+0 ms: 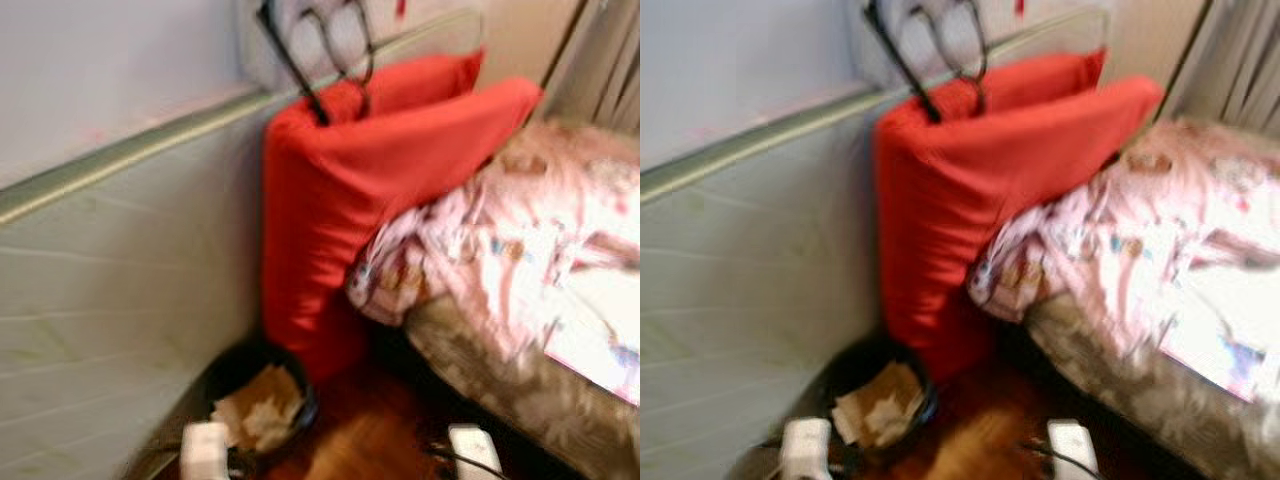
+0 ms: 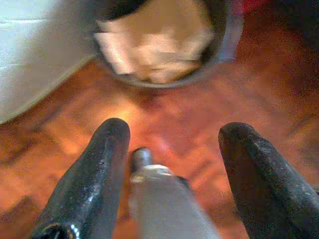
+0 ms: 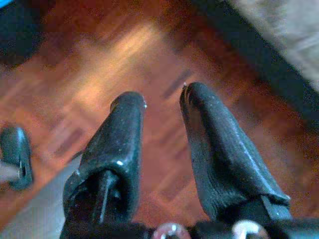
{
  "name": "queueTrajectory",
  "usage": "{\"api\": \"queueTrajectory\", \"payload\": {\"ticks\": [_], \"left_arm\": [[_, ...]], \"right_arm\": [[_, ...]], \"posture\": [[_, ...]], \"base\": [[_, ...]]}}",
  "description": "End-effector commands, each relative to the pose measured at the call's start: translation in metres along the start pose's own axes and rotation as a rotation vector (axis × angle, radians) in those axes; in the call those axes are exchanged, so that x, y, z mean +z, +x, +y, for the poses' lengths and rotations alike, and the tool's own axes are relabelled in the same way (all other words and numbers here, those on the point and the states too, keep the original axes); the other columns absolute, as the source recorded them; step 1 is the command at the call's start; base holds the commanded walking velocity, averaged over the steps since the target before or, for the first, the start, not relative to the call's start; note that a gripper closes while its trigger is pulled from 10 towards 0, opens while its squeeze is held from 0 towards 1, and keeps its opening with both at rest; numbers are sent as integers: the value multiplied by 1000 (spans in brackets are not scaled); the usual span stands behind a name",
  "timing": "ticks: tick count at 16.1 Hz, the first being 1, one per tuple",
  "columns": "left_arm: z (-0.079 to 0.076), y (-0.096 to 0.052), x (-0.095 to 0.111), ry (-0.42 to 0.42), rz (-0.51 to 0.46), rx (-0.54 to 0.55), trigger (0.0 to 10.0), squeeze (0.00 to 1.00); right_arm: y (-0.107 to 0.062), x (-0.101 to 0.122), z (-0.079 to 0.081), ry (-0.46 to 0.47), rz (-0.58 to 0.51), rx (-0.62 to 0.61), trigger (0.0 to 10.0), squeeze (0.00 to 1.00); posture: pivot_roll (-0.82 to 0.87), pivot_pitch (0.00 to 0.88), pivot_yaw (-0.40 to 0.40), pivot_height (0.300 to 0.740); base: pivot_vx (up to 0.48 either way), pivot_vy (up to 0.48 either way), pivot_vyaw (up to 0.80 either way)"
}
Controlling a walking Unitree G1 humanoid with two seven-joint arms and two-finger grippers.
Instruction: Clean up the room
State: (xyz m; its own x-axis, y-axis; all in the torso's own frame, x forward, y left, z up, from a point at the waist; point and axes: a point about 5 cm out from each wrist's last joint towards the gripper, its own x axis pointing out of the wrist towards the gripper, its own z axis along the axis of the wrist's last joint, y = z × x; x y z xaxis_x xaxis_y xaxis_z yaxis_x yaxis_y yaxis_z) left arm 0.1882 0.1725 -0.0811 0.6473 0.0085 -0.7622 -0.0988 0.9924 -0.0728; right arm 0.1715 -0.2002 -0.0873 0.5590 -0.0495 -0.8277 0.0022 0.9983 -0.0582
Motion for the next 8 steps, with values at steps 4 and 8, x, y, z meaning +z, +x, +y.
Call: {"api": "queueTrajectory", "payload": {"ticks": [4, 8], "left_arm": [[26, 7, 42, 75, 13, 48, 10000, 0], [26, 7, 42, 75, 13, 48, 10000, 0]], "right_arm": [[3, 32, -11, 274, -98, 28, 10000, 0], [3, 32, -11, 274, -98, 28, 10000, 0]], "posture": [[-92, 20, 45, 740], [-92, 20, 45, 740]], "base": [[0, -399, 0], [0, -401, 0]]}}
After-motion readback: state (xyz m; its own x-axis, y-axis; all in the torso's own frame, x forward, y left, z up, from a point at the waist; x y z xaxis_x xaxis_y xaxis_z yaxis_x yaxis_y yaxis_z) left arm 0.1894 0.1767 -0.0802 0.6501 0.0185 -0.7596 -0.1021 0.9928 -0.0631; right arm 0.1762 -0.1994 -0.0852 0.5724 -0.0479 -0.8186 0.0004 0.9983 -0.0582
